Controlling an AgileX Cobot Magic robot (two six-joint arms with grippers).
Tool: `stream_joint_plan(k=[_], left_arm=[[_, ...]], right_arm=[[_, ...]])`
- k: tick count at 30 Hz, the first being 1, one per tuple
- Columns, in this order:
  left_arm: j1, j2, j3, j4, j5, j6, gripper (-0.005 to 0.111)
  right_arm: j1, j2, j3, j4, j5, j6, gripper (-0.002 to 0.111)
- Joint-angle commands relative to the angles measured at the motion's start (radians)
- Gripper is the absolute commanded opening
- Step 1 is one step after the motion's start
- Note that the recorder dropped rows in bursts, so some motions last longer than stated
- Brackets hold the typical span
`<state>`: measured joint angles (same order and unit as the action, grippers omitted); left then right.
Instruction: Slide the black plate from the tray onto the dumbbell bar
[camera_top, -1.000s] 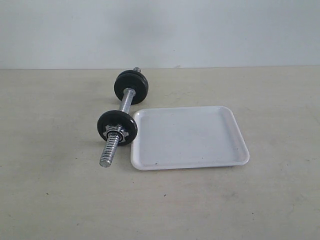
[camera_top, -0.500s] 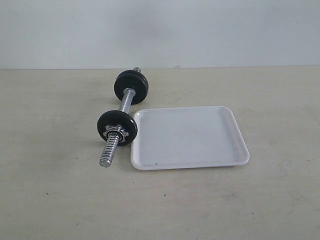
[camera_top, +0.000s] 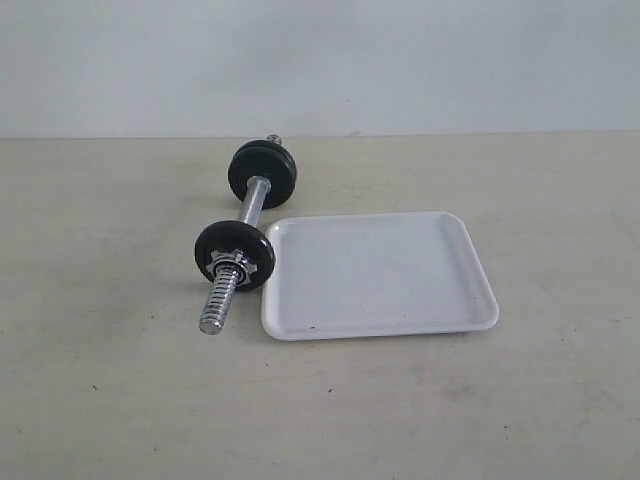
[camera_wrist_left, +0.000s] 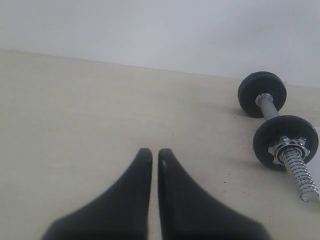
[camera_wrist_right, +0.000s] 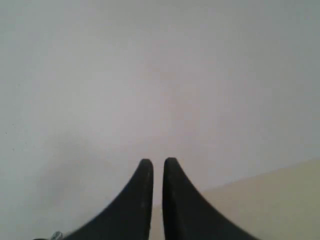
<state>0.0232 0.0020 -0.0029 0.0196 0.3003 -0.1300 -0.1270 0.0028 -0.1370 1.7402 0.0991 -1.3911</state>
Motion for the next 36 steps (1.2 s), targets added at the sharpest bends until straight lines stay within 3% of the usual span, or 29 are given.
stream_joint_plan(k=[1, 4, 6, 7, 10, 13, 18, 26, 33, 36], left_arm=[[0.003, -0.002, 0.003, -0.008, -0.011, -0.004, 0.004], [0.003, -0.002, 0.003, -0.008, -0.011, -0.004, 0.004], [0.003, -0.002, 0.003, -0.008, -0.011, -0.004, 0.004], [0.003, -0.002, 0.003, -0.008, -0.011, -0.003, 0.004], [0.003, -0.002, 0.003, -0.008, -0.011, -0.003, 0.004], [0.003, -0.002, 0.003, -0.008, -0.011, -0.003, 0.004], [0.003, -0.002, 0.003, -0.008, -0.011, -0.003, 0.004], [0.003, -0.002, 0.003, -0.008, -0.011, 0.000, 0.004], [0.003, -0.002, 0.003, -0.008, -0.013, 0.000, 0.004], [0.003, -0.002, 0.003, -0.008, -0.013, 0.000, 0.004]], right_arm=[[-0.003, -0.003, -0.083, 0.004, -0.016, -0.099, 0.004], [-0.003, -0.003, -0.108, -0.033, -0.018, -0.032, 0.004], [-0.003, -0.003, -0.112, -0.560, -0.018, 0.435, 0.004], [-0.003, -0.003, -0.105, -0.967, -0.018, 0.874, 0.004], [-0.003, -0.003, -0.074, -1.482, -0.018, 1.301, 0.004], [-0.003, -0.003, 0.002, -1.862, -0.020, 1.504, 0.004], [-0.003, -0.003, 0.137, -1.841, -0.040, 1.566, 0.004], [-0.003, -0.003, 0.137, -1.829, -0.004, 1.509, 0.004], [0.026, -0.003, 0.137, -1.829, 0.252, 1.485, 0.004], [0.068, -0.003, 0.137, -1.837, 0.264, 1.486, 0.004]])
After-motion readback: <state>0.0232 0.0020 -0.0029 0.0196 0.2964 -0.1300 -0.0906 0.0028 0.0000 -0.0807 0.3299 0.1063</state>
